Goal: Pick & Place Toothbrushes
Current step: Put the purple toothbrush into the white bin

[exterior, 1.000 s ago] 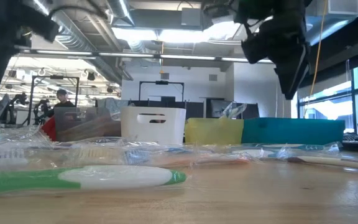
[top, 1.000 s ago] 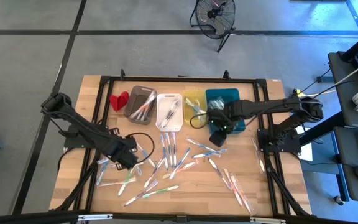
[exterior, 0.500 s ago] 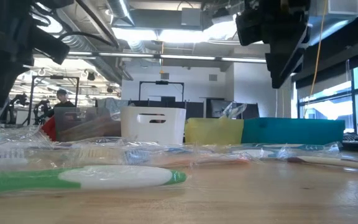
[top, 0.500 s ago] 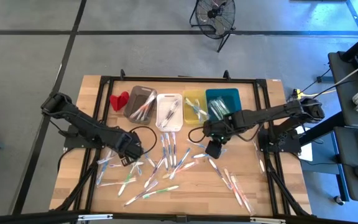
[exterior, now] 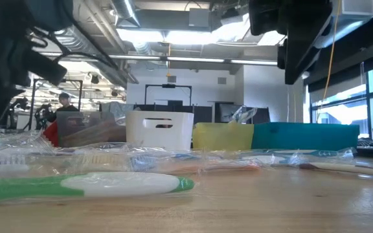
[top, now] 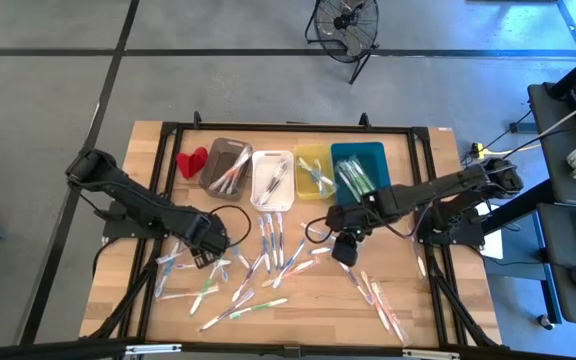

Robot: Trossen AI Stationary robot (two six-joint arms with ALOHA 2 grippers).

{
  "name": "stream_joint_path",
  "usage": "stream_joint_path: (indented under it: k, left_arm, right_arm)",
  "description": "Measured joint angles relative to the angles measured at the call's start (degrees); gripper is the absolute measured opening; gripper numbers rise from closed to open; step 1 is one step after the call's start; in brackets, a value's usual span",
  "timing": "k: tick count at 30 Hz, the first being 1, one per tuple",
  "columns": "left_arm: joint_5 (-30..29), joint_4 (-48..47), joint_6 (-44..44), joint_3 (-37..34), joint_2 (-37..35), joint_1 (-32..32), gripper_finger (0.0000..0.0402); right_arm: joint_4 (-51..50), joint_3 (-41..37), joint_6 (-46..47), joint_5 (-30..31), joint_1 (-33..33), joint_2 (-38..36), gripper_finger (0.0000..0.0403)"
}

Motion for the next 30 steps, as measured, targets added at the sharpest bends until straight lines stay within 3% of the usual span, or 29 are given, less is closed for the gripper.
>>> stream_joint_path:
  k: [20,24,30]
  left_arm:
    - [4.1,11.8,-2.4,-8.6,-0.3,0.3,0.0140]
    - [4.1,12.1,-2.5,-8.6,-0.3,0.3,0.0112]
    - [4.7,12.2,-2.5,-8.7,-0.2,0.2,0.0028]
  right_arm:
    - [3.0,0.0,-0.3,1.9,0.6,0.0,0.0157]
    - [3.3,0.0,-0.4,2.1,0.6,0.0,0.0149]
    - [4.6,0.0,-2.2,2.9,0.6,0.0,0.0138]
